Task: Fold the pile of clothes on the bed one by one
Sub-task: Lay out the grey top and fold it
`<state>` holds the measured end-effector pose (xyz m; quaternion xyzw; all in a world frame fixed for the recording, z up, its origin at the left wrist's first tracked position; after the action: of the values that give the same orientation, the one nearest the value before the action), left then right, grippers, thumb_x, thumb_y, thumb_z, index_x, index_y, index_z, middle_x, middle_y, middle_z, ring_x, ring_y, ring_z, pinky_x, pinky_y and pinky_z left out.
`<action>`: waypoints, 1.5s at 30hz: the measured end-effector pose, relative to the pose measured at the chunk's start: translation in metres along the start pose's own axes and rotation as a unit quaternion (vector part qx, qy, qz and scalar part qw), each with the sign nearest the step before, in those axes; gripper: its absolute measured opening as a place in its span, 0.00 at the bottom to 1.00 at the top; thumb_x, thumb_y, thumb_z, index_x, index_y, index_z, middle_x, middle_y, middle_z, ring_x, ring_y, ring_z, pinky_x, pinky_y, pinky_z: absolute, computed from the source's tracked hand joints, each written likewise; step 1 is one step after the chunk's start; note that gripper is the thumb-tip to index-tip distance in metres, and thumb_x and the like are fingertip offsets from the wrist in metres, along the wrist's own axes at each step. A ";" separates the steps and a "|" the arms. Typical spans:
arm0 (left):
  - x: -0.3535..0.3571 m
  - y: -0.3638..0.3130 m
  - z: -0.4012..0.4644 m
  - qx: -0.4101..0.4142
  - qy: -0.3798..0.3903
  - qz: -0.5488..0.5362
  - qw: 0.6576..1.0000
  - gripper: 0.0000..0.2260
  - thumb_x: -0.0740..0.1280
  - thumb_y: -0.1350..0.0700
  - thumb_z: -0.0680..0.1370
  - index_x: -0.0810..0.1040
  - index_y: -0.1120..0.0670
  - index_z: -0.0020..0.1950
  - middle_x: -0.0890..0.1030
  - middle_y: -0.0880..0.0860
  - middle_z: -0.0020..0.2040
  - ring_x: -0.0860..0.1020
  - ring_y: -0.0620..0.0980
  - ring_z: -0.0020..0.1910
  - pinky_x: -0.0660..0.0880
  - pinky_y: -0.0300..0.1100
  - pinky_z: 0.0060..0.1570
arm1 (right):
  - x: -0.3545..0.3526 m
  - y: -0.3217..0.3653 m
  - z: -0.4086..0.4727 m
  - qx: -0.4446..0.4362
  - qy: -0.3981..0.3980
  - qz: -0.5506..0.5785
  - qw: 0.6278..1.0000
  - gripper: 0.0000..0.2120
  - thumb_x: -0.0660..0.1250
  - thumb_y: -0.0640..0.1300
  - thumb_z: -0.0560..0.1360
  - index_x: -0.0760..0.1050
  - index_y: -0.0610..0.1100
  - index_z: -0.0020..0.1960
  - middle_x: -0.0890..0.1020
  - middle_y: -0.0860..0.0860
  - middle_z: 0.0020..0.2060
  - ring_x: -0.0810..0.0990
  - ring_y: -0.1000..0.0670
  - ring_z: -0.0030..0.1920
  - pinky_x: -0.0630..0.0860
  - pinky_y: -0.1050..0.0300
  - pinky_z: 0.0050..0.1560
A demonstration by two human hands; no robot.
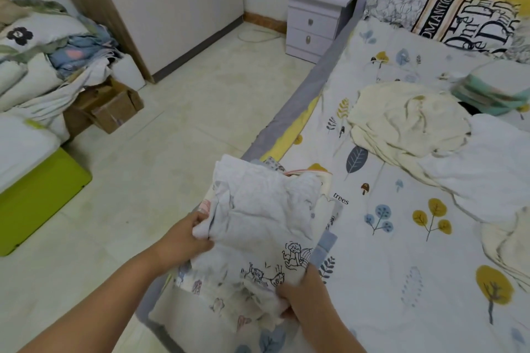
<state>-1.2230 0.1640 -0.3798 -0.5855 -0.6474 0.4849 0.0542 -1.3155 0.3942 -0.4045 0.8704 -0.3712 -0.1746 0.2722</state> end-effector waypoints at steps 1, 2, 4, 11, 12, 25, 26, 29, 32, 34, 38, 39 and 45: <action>-0.007 0.004 -0.002 -0.011 -0.015 -0.062 0.998 0.13 0.69 0.64 0.73 0.72 0.53 0.53 0.79 0.51 0.47 0.78 0.46 0.42 0.74 0.35 0.36 | 0.004 -0.002 -0.003 0.019 0.020 0.055 0.998 0.17 0.65 0.28 0.70 0.68 0.43 0.53 0.79 0.43 0.50 0.80 0.42 0.45 0.80 0.54 0.32; -0.013 0.009 -0.006 -0.024 -0.024 -0.106 0.994 0.12 0.68 0.64 0.73 0.72 0.53 0.54 0.79 0.52 0.48 0.78 0.48 0.43 0.75 0.37 0.36 | 0.008 -0.004 -0.006 0.033 0.044 0.086 0.995 0.18 0.67 0.28 0.69 0.69 0.43 0.54 0.79 0.42 0.51 0.81 0.40 0.47 0.81 0.50 0.34; -0.022 0.025 -0.014 -0.063 -0.015 -0.057 0.996 0.12 0.69 0.61 0.73 0.72 0.53 0.54 0.78 0.53 0.49 0.77 0.48 0.43 0.74 0.38 0.34 | 0.013 -0.014 -0.011 0.050 0.074 0.011 0.996 0.21 0.70 0.33 0.69 0.67 0.41 0.59 0.78 0.42 0.52 0.80 0.41 0.48 0.81 0.51 0.37; -0.026 0.027 0.004 -0.078 -0.073 0.245 0.964 0.24 0.66 0.41 0.74 0.68 0.54 0.62 0.77 0.50 0.51 0.74 0.48 0.45 0.69 0.40 0.42 | -0.014 0.009 0.001 -0.062 -0.070 -0.234 0.968 0.18 0.64 0.50 0.75 0.64 0.45 0.60 0.76 0.51 0.50 0.75 0.53 0.45 0.70 0.58 0.44; -0.026 0.016 0.012 -0.057 -0.124 0.209 0.968 0.25 0.66 0.41 0.73 0.68 0.54 0.63 0.78 0.50 0.51 0.75 0.49 0.44 0.70 0.41 0.42 | -0.021 0.023 0.008 -0.108 -0.113 -0.204 0.966 0.17 0.63 0.48 0.76 0.65 0.44 0.61 0.75 0.51 0.49 0.75 0.52 0.45 0.69 0.58 0.43; 0.007 -0.050 0.070 0.128 -0.321 0.073 0.936 0.07 0.62 0.57 0.78 0.70 0.56 0.41 0.72 0.49 0.31 0.72 0.54 0.34 0.63 0.43 0.35 | -0.056 0.105 0.078 -0.264 -0.331 -0.104 0.900 0.09 0.62 0.47 0.78 0.69 0.42 0.54 0.72 0.52 0.32 0.75 0.47 0.37 0.64 0.56 0.33; 0.008 -0.050 0.071 0.121 -0.325 0.069 0.935 0.07 0.62 0.57 0.78 0.69 0.56 0.41 0.72 0.49 0.31 0.71 0.54 0.34 0.63 0.43 0.35 | -0.059 0.104 0.079 -0.258 -0.334 -0.097 0.901 0.11 0.62 0.48 0.78 0.68 0.42 0.55 0.74 0.51 0.34 0.76 0.45 0.40 0.65 0.55 0.35; 0.017 -0.049 0.076 0.086 -0.328 0.142 0.930 0.02 0.61 0.60 0.78 0.71 0.59 0.47 0.77 0.57 0.42 0.74 0.59 0.43 0.68 0.47 0.41 | -0.055 0.099 0.088 -0.218 -0.317 -0.134 0.913 0.19 0.62 0.47 0.77 0.65 0.42 0.66 0.76 0.44 0.52 0.74 0.42 0.57 0.69 0.50 0.49; 0.032 -0.071 0.067 0.229 -0.336 0.234 0.883 0.16 0.61 0.60 0.75 0.72 0.62 0.62 0.75 0.63 0.61 0.71 0.61 0.60 0.66 0.54 0.57 | -0.032 0.113 0.064 -0.358 -0.365 -0.293 0.808 0.25 0.65 0.43 0.73 0.67 0.37 0.69 0.73 0.37 0.62 0.73 0.38 0.62 0.72 0.44 0.58; 0.059 -0.077 0.063 0.360 -0.266 0.361 0.818 0.22 0.58 0.54 0.74 0.70 0.57 0.67 0.72 0.61 0.67 0.68 0.57 0.67 0.62 0.54 0.63 | 0.000 0.109 0.059 -0.426 -0.318 -0.431 0.729 0.27 0.69 0.46 0.70 0.72 0.40 0.67 0.74 0.37 0.64 0.74 0.38 0.64 0.72 0.39 0.59; 0.067 -0.044 0.094 0.222 -0.108 0.483 0.840 0.29 0.40 0.39 0.77 0.54 0.47 0.76 0.50 0.51 0.77 0.52 0.54 0.76 0.47 0.57 0.72 | 0.012 0.079 0.098 -0.328 -0.165 -0.586 0.723 0.31 0.51 0.59 0.79 0.44 0.49 0.77 0.42 0.47 0.77 0.39 0.46 0.76 0.30 0.40 0.68; 0.064 -0.038 0.103 0.183 -0.106 0.487 0.848 0.30 0.36 0.37 0.76 0.47 0.46 0.76 0.43 0.49 0.77 0.46 0.52 0.77 0.43 0.57 0.72 | 0.009 0.079 0.105 -0.315 -0.164 -0.588 0.727 0.31 0.48 0.59 0.80 0.40 0.50 0.77 0.38 0.48 0.76 0.35 0.47 0.75 0.26 0.43 0.67; 0.056 -0.055 0.103 0.146 -0.116 0.477 0.859 0.26 0.49 0.44 0.81 0.47 0.49 0.77 0.44 0.50 0.78 0.43 0.52 0.76 0.41 0.58 0.71 | 0.004 0.098 0.088 -0.341 -0.142 -0.551 0.748 0.28 0.51 0.52 0.81 0.48 0.45 0.77 0.45 0.44 0.77 0.41 0.45 0.76 0.38 0.45 0.73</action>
<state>-1.3441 0.1598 -0.4235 -0.7473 -0.2126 0.6048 -0.1747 -1.4120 0.3044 -0.4156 0.7385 0.2227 -0.5306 0.3513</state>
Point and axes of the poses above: each hand's wrist, its own z-axis towards the middle knuckle, its own x-axis out of the palm, y = z × x, the point moved 7 cm from there along z, towards the middle knuckle
